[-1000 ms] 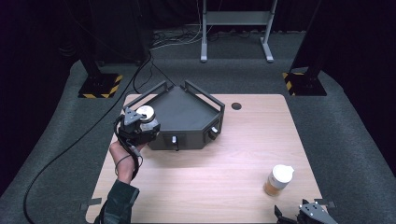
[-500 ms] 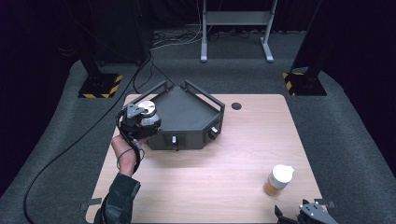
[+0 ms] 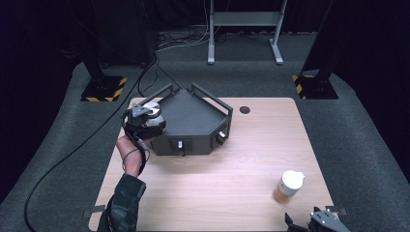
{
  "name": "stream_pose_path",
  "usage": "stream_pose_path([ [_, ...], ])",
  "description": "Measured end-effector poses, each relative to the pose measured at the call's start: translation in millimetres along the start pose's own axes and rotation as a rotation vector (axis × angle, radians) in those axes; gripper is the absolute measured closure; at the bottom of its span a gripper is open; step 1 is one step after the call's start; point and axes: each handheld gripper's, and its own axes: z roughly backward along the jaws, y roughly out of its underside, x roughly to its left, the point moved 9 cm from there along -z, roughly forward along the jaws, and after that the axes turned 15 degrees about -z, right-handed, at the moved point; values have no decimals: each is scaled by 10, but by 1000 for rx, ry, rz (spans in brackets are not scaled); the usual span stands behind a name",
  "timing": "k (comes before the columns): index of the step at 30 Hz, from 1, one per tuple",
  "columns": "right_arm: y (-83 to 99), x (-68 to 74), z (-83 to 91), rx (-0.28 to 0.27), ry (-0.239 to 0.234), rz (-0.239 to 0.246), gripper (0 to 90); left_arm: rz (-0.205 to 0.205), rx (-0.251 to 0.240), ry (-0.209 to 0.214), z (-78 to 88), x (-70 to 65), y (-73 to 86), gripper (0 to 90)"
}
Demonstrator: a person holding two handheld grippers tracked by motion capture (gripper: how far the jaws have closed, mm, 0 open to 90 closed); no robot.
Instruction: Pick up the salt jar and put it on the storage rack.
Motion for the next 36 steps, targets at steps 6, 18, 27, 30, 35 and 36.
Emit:
stream_pose_path([
  [6,-1,5,0,1,-1,2,0,7,8,-2,-53,20,-1,319],
  [18,0,4,-4,3,0,1,0,23,26,-6,-139,75,21,318],
  [27,1,3,-6,5,2,1,0,25,39,-6,-186,77,47,318],
  [30,0,2,-5,5,1,1,0,28,40,-5,-201,71,55,319],
  [35,0,3,-8,7,3,1,0,26,45,-6,-215,67,65,318],
  [36,0,3,-7,7,2,1,0,26,45,-6,-217,68,66,318],
])
